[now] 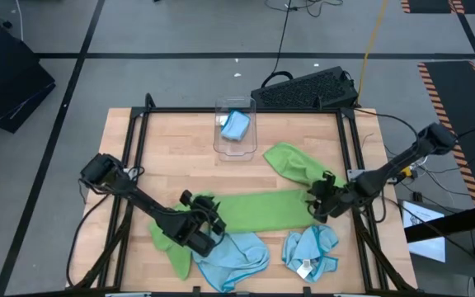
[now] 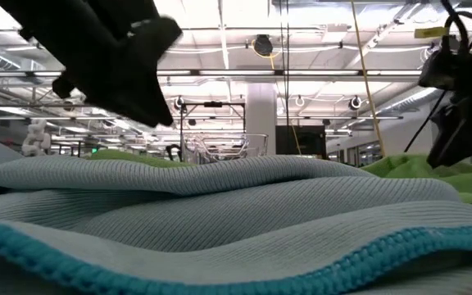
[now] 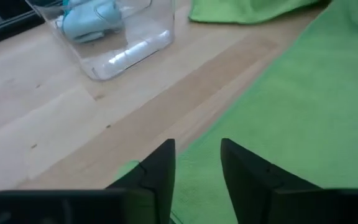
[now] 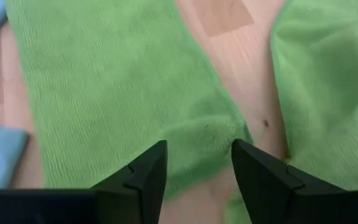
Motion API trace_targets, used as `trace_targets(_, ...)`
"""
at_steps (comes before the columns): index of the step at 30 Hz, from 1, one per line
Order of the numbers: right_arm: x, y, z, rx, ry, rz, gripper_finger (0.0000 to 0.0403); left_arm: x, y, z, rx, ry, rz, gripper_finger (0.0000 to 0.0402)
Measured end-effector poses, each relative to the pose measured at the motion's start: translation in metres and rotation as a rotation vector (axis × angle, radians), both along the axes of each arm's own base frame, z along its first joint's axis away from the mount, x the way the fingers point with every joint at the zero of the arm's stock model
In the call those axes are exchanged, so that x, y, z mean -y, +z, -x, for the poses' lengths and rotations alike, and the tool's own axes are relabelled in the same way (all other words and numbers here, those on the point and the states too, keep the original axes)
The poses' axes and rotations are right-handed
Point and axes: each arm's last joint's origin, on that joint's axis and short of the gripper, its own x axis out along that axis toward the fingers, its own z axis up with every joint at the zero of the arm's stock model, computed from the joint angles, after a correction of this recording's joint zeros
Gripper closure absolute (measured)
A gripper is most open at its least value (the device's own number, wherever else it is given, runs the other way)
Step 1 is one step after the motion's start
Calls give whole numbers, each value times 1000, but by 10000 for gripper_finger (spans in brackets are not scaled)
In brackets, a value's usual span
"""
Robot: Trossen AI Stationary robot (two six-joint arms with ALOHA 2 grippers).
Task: Fold microfiber towels
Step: Fold the center green towel
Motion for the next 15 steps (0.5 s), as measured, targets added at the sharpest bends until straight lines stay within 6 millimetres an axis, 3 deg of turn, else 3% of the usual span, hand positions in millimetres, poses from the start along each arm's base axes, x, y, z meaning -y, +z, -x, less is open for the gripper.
trace_targets(6,-1,2,13,-25,-13,-34,231,16,21,9,127,-48,-7,266)
trace_targets(15,-13,11,19,62,90,-101,232,50,33,9,244,-216,-47,266)
